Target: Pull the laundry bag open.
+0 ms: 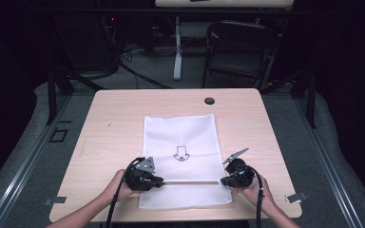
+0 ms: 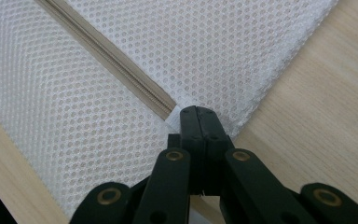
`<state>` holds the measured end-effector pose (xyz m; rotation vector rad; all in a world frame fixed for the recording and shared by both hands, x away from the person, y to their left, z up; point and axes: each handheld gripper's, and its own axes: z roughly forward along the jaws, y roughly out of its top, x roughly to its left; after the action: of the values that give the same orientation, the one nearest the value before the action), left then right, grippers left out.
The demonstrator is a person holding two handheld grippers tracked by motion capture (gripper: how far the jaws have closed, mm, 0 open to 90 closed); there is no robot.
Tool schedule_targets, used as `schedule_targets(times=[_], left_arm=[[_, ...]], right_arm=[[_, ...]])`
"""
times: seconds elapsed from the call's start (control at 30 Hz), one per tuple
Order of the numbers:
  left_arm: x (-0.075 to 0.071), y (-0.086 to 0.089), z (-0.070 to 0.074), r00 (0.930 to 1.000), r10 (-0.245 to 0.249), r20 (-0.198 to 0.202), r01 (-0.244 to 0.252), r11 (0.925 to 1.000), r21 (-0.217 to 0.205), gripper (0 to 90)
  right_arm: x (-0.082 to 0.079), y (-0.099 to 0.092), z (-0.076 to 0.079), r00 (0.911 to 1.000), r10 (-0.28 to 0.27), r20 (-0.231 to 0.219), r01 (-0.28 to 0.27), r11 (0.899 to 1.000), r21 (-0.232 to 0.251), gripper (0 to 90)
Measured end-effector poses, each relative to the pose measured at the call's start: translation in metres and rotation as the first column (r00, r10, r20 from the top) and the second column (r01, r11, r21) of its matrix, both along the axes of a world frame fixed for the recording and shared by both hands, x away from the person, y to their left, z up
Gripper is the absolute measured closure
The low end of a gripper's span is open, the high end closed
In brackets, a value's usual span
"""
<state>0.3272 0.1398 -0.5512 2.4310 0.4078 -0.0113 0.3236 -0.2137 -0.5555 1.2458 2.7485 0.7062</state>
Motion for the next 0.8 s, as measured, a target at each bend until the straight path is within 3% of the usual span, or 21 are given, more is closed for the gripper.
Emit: schedule_targets(times=[0.07,0.27,0.57,0.8], left_arm=[[0.000,0.001,0.000,1.0000,0.003,0.005,-0.003,0.9999,0.016,82.4],[-0.001,0.012,0.000,0.9993,0.037,-0.003,-0.038,0.9993,-0.006,82.4],[-0.002,0.017,0.002,0.9995,0.030,-0.001,-0.030,0.9995,0.007,82.4],[-0.004,0.031,0.001,0.9980,0.063,-0.002,-0.063,0.9979,0.013,82.4]], right_arm=[[0.000,0.000,0.000,1.0000,0.001,0.001,-0.001,1.000,0.000,90.0],[0.000,-0.001,0.000,1.0000,0.001,0.000,-0.001,1.000,0.000,90.0],[0.000,0.000,-0.001,1.0000,-0.007,-0.001,0.007,1.000,0.011,90.0],[0.000,-0.001,-0.001,1.0000,-0.004,-0.002,0.004,1.000,0.013,90.0]])
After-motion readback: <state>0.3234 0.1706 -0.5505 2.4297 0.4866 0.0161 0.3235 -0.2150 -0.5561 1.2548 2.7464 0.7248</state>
